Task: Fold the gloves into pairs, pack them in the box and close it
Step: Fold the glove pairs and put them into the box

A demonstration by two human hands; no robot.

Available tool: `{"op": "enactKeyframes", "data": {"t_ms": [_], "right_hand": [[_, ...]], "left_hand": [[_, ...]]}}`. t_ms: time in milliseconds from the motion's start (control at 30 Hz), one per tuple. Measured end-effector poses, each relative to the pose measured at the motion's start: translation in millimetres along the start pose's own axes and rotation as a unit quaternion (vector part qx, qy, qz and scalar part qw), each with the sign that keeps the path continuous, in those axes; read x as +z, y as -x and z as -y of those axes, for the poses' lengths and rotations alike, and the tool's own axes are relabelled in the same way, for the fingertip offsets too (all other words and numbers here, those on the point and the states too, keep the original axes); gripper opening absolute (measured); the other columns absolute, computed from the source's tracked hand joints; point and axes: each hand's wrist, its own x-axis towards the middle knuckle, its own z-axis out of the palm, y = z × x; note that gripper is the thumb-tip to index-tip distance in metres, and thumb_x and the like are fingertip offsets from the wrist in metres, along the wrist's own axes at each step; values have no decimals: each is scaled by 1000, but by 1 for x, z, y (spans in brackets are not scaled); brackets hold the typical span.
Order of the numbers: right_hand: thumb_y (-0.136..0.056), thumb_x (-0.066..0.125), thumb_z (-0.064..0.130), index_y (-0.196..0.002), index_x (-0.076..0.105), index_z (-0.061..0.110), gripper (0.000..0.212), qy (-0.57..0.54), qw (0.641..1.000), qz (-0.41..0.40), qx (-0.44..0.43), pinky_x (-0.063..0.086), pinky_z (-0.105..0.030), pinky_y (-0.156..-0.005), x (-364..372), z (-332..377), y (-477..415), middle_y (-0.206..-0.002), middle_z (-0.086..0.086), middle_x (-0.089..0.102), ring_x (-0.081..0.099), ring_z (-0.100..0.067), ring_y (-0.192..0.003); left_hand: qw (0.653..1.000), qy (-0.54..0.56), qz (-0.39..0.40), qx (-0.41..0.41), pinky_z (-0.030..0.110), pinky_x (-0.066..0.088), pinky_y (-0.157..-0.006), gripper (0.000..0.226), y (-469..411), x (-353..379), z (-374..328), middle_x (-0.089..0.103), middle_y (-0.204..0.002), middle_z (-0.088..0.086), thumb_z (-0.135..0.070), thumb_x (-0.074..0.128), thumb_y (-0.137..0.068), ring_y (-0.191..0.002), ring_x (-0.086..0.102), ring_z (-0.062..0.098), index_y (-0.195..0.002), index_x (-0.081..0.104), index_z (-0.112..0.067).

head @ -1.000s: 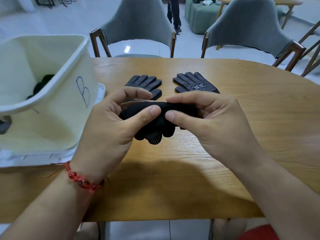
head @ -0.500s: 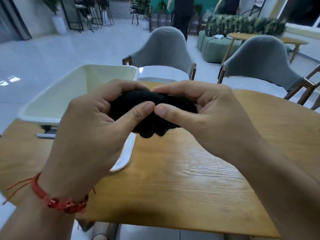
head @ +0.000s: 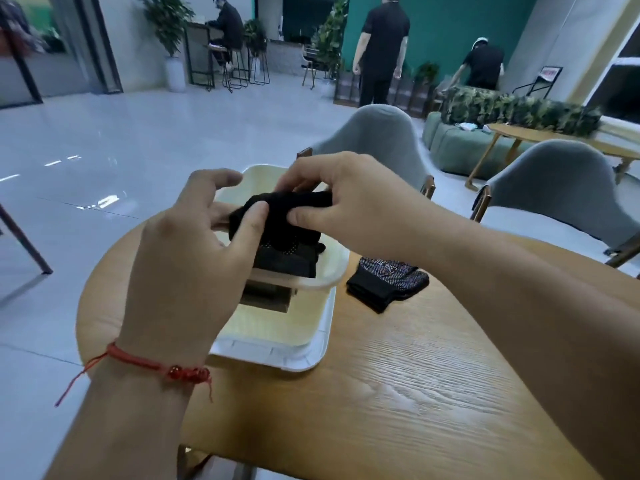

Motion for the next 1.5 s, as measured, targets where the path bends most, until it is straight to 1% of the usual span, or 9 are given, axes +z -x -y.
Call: {"op": "enactKeyframes", "data": {"t_ms": [233, 300, 400, 500, 633, 733, 833, 1300, 1500], "right_hand": [[-88, 64, 32, -100, 65, 42, 15, 142, 982, 101, 78, 59, -39, -79, 35, 6, -54, -91, 19, 72, 68, -6, -85], [-83, 68, 34, -98, 67, 41, 16, 157, 973, 140, 99, 61, -44, -84, 46, 6, -67, -91, 16, 71, 67, -12, -89], [-89, 70, 30, -114, 65, 45, 30, 105, 953, 248, 137, 58, -47, -94, 62, 5, -80, -112, 13, 65, 61, -19, -108], [-98, 58, 20, -124, 70, 22, 28, 165, 928, 314, 116, 56, -45, -99, 84, 2, -87, -125, -1, 68, 63, -27, -115], [-97, 58, 21, -75, 61, 18, 23, 251, 925, 273, 81, 48, -36, -70, 102, -17, -93, -83, -1, 63, 59, -22, -77], [-96, 68, 22, -68, 52, 20, 32, 266, 932, 237, 67, 42, -30, -63, 104, -28, -94, -75, 3, 55, 51, -16, -66], [-99, 64, 17, -70, 49, 20, 33, 293, 923, 242, 52, 35, -27, -55, 108, -32, -96, -78, 2, 53, 50, -16, -67], [-95, 67, 35, -72, 54, 22, 29, 275, 949, 151, 36, 40, -32, -58, 84, -22, -81, -71, 5, 58, 55, -18, -67], [-99, 58, 43, -114, 55, 29, 21, 211, 977, 12, 14, 49, -38, -80, 45, -19, -26, -107, 11, 63, 59, -19, -104]], "left_hand": [[996, -74, 7, -49, 50, 53, -92, 38, -1, -3, 10, 71, -107, -21, -26, 68, -93, -100, 63, 19, -128, 57, -35], [996, -68, 19, -62, 45, 53, -92, 45, -4, -4, 16, 71, -111, -21, -13, 64, -89, -105, 62, 17, -127, 57, -36], [992, -68, 48, -91, 12, 41, -75, 53, -8, -6, 21, 68, -116, -22, -3, 57, -88, -104, 57, 6, -128, 55, -37], [991, -70, 64, -94, 18, 38, -75, 53, -9, -6, 22, 68, -113, -20, -1, 55, -87, -103, 58, 2, -127, 56, -36], [991, -71, 68, -86, 29, 42, -86, 52, -9, -6, 21, 68, -112, -19, -1, 55, -86, -104, 60, 5, -126, 57, -34], [992, -54, 73, -85, 38, 50, -96, 52, -9, -5, 21, 67, -114, -18, -1, 54, -86, -105, 60, 8, -126, 58, -34], [993, -45, 75, -84, 52, 52, -100, 50, -9, -4, 20, 67, -115, -16, 0, 52, -84, -107, 61, 15, -121, 62, -33], [991, -125, 50, -16, 52, 50, -99, 26, -4, -3, 4, 70, -114, -11, -17, 60, -97, -109, 62, 21, -116, 69, -33], [992, -101, 62, 40, 49, 49, -100, 19, 5, 16, -21, 73, -106, -7, -24, 66, -96, -102, 62, 24, -114, 70, -27]]}}
